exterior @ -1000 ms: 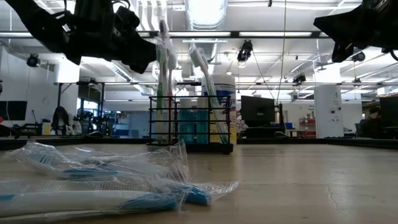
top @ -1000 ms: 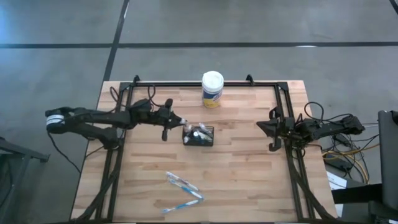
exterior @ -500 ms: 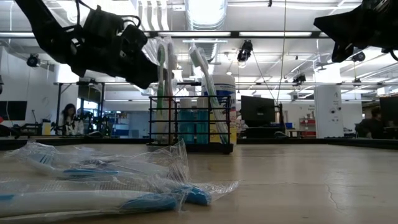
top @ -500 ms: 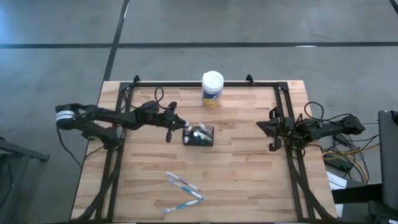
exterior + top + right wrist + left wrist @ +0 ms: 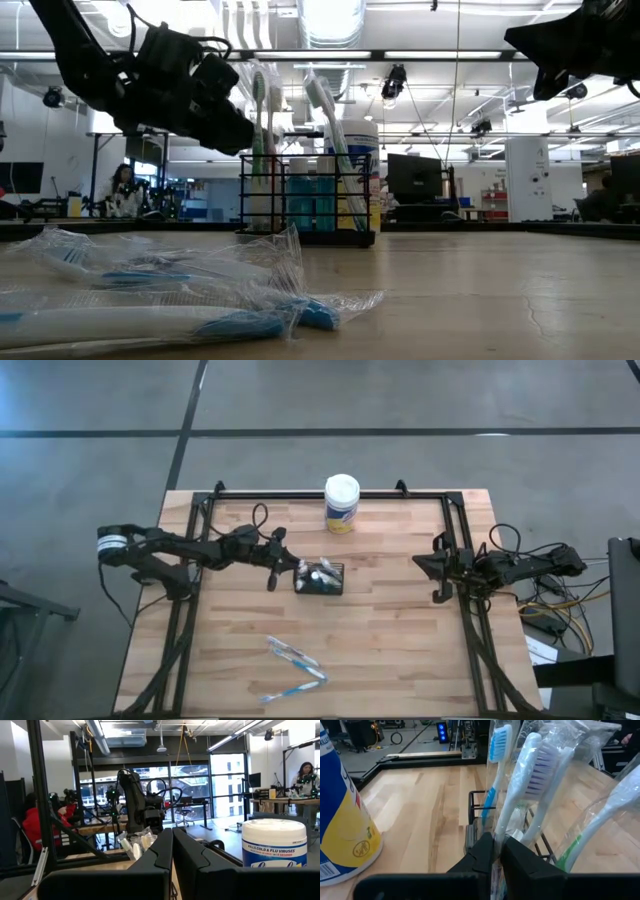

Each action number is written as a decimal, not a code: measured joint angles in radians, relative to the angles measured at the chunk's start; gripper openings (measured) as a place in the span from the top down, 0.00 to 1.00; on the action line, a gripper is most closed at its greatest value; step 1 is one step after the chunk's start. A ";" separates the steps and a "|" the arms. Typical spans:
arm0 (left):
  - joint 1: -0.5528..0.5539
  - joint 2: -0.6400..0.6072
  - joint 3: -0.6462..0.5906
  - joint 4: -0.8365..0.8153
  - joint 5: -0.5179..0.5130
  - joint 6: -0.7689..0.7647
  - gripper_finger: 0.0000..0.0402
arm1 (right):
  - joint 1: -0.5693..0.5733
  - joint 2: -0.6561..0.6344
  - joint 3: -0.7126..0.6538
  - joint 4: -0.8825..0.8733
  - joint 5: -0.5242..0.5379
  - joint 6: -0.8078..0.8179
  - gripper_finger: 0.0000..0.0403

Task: Pick & Place toothbrushing station
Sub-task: Put the right violet toothbrush into the black wire organizer

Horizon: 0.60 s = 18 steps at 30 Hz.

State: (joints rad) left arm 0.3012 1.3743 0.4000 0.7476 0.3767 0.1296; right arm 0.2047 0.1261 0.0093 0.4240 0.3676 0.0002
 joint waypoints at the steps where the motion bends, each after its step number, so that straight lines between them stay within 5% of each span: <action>1: 0.000 0.000 0.000 -0.001 0.000 0.000 0.92 | 0.000 0.000 0.000 0.000 0.000 0.000 0.98; 8: 0.000 0.000 0.000 -0.010 0.000 -0.029 0.88 | 0.000 0.000 0.000 0.000 0.000 0.000 0.98; 18: 0.000 -0.025 -0.001 -0.034 0.000 -0.038 0.52 | 0.000 0.000 0.000 0.000 0.000 0.006 0.98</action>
State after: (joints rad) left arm 0.3012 1.3492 0.3988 0.7131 0.3767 0.0920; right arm 0.2047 0.1261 0.0097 0.4238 0.3676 0.0063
